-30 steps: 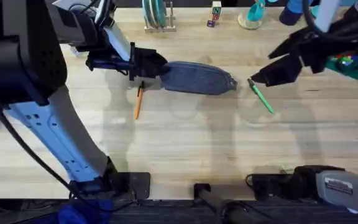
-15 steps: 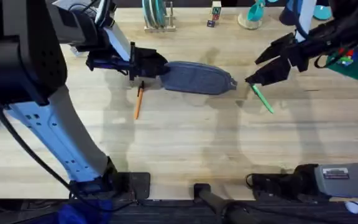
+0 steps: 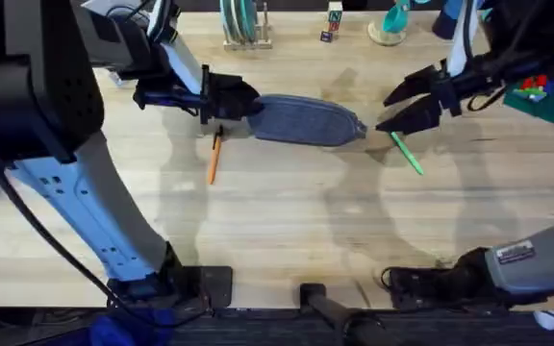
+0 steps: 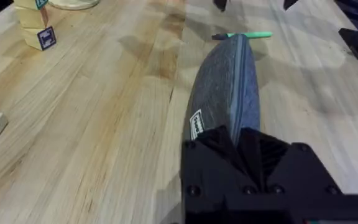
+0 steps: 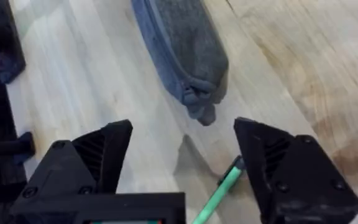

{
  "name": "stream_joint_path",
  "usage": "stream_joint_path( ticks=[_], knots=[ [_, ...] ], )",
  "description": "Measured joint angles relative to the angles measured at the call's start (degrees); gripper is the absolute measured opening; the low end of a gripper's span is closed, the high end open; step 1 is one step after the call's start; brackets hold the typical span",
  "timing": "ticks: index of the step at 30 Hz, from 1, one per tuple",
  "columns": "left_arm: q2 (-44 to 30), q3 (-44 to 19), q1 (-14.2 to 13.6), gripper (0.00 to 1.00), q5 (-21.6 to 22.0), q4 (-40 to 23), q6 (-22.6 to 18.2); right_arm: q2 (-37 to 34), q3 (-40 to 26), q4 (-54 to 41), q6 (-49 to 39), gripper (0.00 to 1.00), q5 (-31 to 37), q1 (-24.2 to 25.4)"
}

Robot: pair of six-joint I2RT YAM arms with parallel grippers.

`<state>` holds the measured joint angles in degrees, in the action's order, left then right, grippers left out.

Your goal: Unzip the bag, pick up the pens from the table one at a time and place them inside, then zip the bag closed.

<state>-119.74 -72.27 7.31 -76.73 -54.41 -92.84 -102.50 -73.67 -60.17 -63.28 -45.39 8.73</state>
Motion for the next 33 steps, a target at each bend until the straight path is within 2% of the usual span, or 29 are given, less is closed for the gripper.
stream_joint_path(
  ticks=[8,29,33],
  knots=[
    [0.0,0.0,0.0,0.043,0.0,0.01,0.0,-4.46,0.0,2.89,-1.49,0.992,-0.93,-0.28],
    [0.0,0.0,0.0,0.042,0.0,0.07,0.0,-9.23,-0.07,4.28,-1.69,0.987,-0.96,-3.71],
    [0.0,0.0,0.0,0.042,0.0,0.07,0.0,-9.24,-0.07,4.75,-1.7,0.961,-0.96,-4.89]
  ],
)
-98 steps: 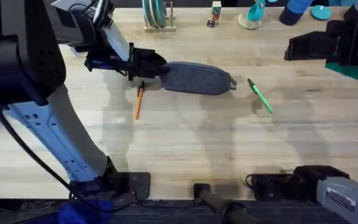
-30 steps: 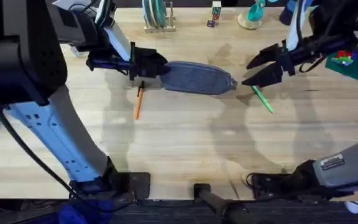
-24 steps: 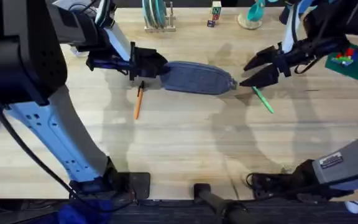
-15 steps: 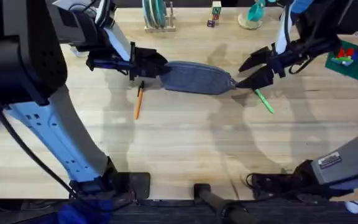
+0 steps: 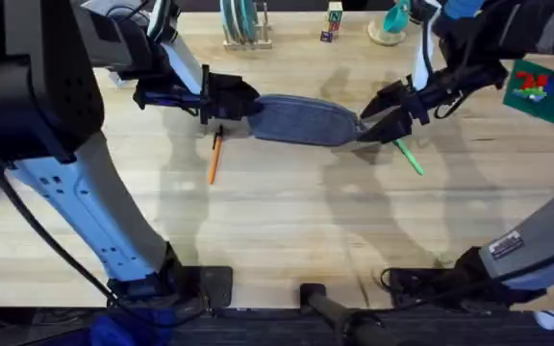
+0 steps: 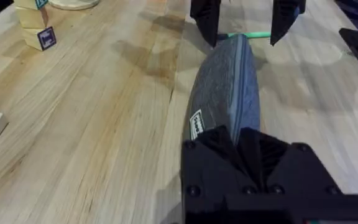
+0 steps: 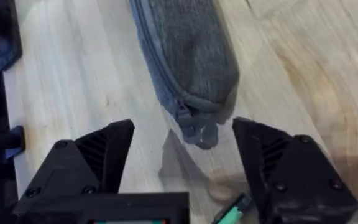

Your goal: Unzip the bag, pick up the pens from the table one at a time and place them inside, then zip the bag closed.

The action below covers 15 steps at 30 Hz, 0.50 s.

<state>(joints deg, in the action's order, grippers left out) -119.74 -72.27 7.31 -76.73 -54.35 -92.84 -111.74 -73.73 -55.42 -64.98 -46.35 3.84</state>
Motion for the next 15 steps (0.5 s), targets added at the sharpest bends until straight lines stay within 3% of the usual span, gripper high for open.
stream_joint_path(
  ticks=[15],
  knots=[
    [0.0,0.0,0.0,0.042,0.0,0.02,0.0,-0.9,-0.02,0.11,0.01,0.888,0.0,-0.42]
  ],
)
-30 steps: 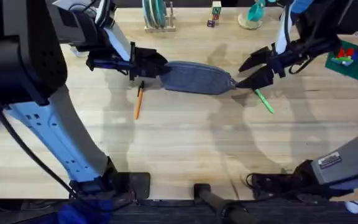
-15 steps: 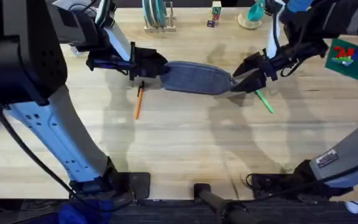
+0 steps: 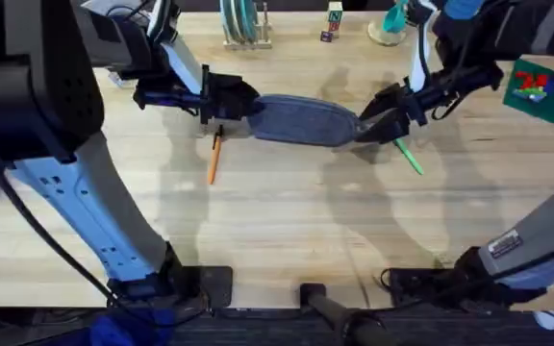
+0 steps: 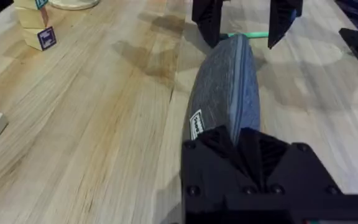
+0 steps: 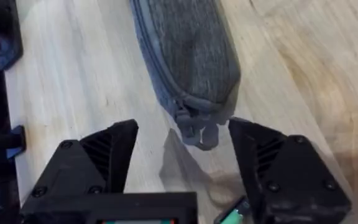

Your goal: Unzip the bag, pick up the pens from the table one at a time and place them inside, then zip the bag closed.

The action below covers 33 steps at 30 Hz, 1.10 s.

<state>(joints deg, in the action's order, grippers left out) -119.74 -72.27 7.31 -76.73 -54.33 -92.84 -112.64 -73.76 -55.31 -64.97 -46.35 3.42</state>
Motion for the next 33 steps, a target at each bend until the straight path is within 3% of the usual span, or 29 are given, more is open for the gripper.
stream_joint_path(
  ticks=[3,10,13,17,23,33],
  knots=[
    [0.0,0.0,0.0,0.042,0.0,-0.02,0.0,-0.78,-0.02,0.0,0.0,0.859,0.0,0.0],
    [0.0,0.0,-0.02,0.042,0.0,-0.02,0.0,-0.89,-0.02,0.22,-0.04,0.677,0.0,0.0],
    [0.0,0.0,-0.02,0.042,0.0,-0.02,0.0,-0.89,-0.02,0.42,0.02,0.519,0.0,0.0],
    [0.0,0.0,-0.02,0.042,0.0,0.0,0.0,-0.89,-0.02,0.46,-0.06,0.416,0.0,0.0],
    [0.0,0.0,-0.04,0.042,0.0,0.09,0.0,-0.89,-0.02,0.26,0.02,0.055,-0.02,0.0],
    [0.0,0.0,-0.04,0.042,0.0,0.15,0.0,-0.89,-0.02,0.22,-0.02,0.032,-0.02,0.0]
  ],
)
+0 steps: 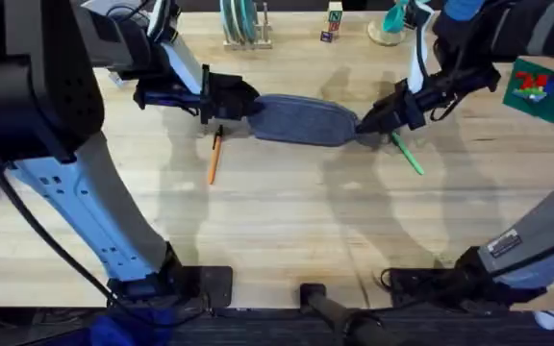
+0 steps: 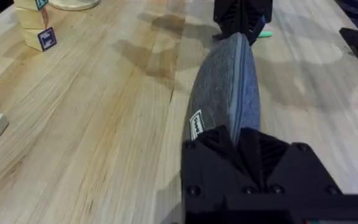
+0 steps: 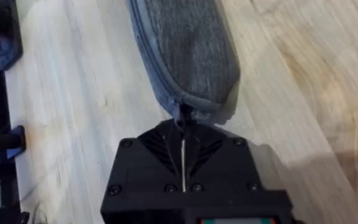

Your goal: Unzip the bag, pick up the pens from the table one at a time and place them inside, then zip the bag closed.

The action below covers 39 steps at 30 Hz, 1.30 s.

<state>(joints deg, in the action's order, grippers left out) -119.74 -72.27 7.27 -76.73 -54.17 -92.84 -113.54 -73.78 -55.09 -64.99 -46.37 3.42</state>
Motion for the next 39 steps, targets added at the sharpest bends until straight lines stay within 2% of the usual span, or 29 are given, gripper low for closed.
stream_joint_path(
  ticks=[24,39],
  knots=[
    [0.0,0.0,-0.01,0.042,0.0,0.0,0.0,0.26,-3.1,-4.1,1.29,0.032,0.04,0.0],
    [0.0,0.0,-0.92,0.042,-0.02,1.07,0.02,6.05,-3.1,-4.5,6.42,0.032,0.04,-0.56]
  ],
)
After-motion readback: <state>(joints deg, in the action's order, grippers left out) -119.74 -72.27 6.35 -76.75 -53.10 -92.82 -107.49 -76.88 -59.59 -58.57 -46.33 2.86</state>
